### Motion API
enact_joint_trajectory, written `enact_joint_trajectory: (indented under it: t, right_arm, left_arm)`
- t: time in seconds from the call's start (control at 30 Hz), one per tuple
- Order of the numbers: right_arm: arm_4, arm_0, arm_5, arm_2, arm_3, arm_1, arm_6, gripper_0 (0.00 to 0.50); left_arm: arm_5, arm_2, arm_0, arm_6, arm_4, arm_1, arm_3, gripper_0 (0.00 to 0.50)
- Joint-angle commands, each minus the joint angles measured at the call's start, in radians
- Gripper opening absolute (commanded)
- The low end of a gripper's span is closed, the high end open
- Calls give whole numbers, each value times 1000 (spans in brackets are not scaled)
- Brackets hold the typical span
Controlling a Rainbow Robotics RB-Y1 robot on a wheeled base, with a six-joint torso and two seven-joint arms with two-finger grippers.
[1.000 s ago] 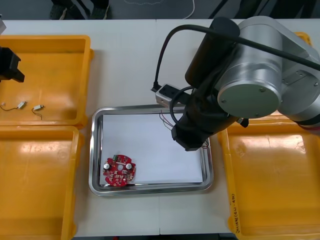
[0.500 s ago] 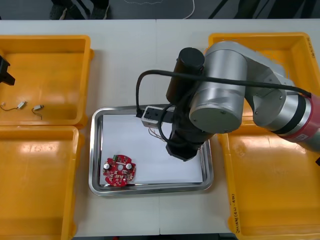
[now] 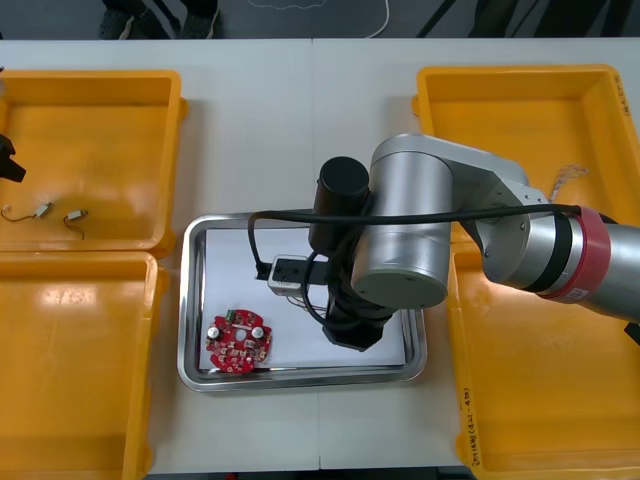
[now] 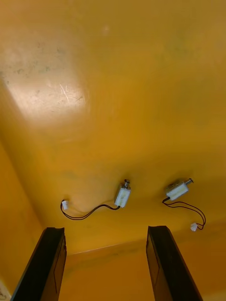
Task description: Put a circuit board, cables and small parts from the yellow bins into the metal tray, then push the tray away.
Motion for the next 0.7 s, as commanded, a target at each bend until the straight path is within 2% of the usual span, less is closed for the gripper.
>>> enact_joint_trajectory:
  t: [0.03,0.3,0.7]
  right_arm:
    - [-1,-46,-32,36,-2,26,23,0]
    - [19,-77,-98,133,38,40,20,0]
    - [34,-82,-132,179,84,60,28,0]
  left_arm:
    - [-25,-58,-63,-8,22,54,31,499]
    - [-56,-122,-65,-4,53,54,81,498]
    - [-175,-219,-65,-4,99,54,169,498]
